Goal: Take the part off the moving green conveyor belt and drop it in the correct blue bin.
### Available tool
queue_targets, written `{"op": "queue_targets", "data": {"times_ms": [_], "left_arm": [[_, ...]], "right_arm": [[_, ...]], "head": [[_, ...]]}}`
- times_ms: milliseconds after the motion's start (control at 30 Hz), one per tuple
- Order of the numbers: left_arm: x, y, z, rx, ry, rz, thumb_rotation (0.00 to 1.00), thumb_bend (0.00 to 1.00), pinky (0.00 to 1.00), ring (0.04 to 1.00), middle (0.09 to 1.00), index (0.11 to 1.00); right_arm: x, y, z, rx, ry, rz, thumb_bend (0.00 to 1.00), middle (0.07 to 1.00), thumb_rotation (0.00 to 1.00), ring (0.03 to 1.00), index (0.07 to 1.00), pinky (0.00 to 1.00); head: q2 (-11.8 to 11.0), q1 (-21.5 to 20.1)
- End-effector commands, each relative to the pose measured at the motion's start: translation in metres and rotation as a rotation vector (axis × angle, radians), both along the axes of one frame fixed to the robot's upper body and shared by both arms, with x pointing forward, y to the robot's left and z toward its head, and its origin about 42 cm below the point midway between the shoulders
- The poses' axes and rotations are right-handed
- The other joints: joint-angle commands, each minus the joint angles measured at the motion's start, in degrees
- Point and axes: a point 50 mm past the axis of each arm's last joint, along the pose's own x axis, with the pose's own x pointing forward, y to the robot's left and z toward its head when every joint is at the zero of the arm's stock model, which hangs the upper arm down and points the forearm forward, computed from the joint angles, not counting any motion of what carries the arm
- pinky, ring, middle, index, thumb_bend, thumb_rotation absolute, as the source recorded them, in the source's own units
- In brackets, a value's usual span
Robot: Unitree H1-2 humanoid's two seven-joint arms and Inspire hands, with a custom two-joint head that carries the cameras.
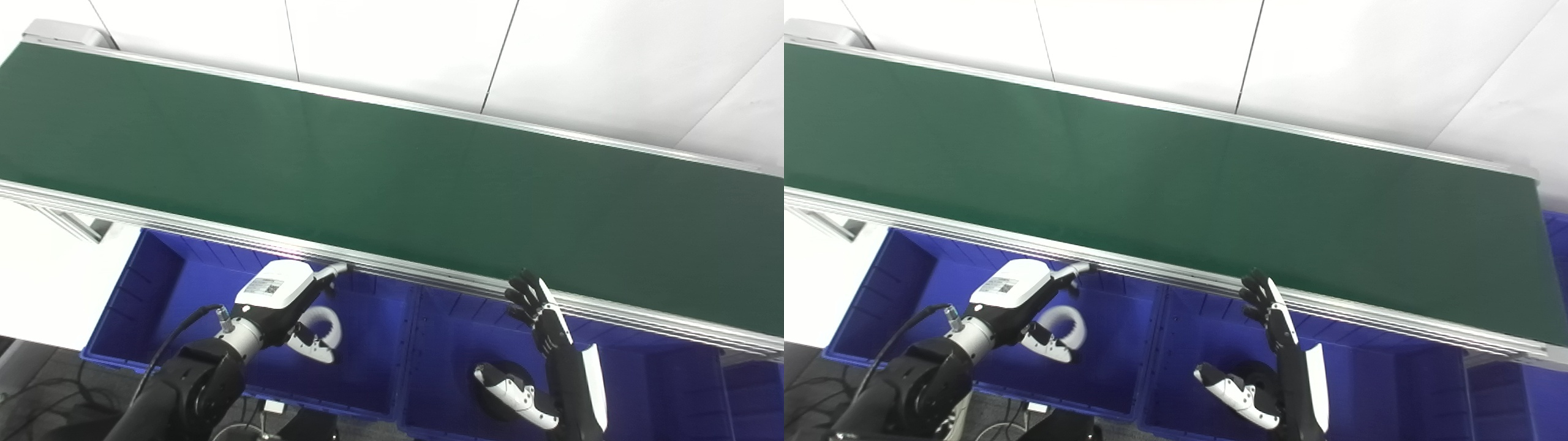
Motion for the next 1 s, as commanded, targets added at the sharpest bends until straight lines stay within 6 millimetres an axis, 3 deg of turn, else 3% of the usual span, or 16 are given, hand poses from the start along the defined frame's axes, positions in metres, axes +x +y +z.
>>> {"op": "queue_targets", "data": {"times_ms": [0, 67, 167, 267, 367, 600, 800, 967], "left_arm": [[0.002, 0.002, 0.014, -0.136, -0.061, 0.0, 0.71, 0.6, 0.92, 1.0, 1.0, 1.0], [0.0, 0.003, 0.014, -0.372, 0.008, -0.015, 0.75, 0.62, 0.92, 1.0, 1.0, 1.0], [-0.006, 0.0, 0.019, -0.54, 0.062, -0.035, 0.82, 0.7, 0.95, 1.0, 1.0, 1.0], [-0.012, -0.003, 0.02, -0.711, 0.072, -0.085, 0.79, 0.7, 0.96, 1.0, 1.0, 1.0], [-0.013, 0.001, 0.007, -0.867, 0.099, -0.12, 0.78, 0.7, 0.98, 1.0, 1.0, 1.0], [-0.02, 0.021, 0.001, -0.883, 0.124, -0.089, 0.77, 0.66, 0.96, 1.0, 1.0, 0.978], [-0.021, 0.037, -0.007, -0.89, 0.129, -0.091, 0.74, 0.64, 0.92, 0.995, 1.0, 0.97], [-0.019, 0.042, -0.019, -0.953, 0.139, -0.093, 0.65, 0.6, 0.92, 0.957, 0.977, 0.965]], "right_arm": [[-0.002, 0.0, 0.009, -0.009, -0.013, -0.005, 0.76, 0.89, 0.58, 0.859, 0.924, 0.8], [-0.004, 0.0, 0.01, -0.019, -0.004, 0.0, 0.76, 0.899, 0.57, 0.863, 0.925, 0.8], [-0.006, 0.0, 0.01, -0.03, 0.008, 0.005, 0.75, 0.914, 0.55, 0.868, 0.928, 0.79], [-0.008, 0.001, 0.007, -0.032, 0.013, 0.004, 0.75, 0.913, 0.52, 0.866, 0.923, 0.8], [-0.011, 0.004, 0.004, -0.039, 0.021, 0.003, 0.75, 0.911, 0.51, 0.863, 0.922, 0.8], [-0.014, 0.019, -0.004, -0.054, 0.044, -0.006, 0.76, 0.919, 0.49, 0.878, 0.923, 0.84], [-0.015, 0.033, -0.009, -0.076, 0.059, -0.028, 0.75, 0.91, 0.46, 0.893, 0.924, 0.86], [-0.013, 0.04, -0.016, -0.092, 0.067, -0.052, 0.74, 0.912, 0.45, 0.89, 0.929, 0.84]], "head": [[-0.1, 0.0], [-1.0, -2.0], [-2.2, -4.2], [-3.6, -7.5], [-5.0, -11.5], [-7.4, -18.7], [-9.1, -20.4], [-9.4, -19.9]]}}
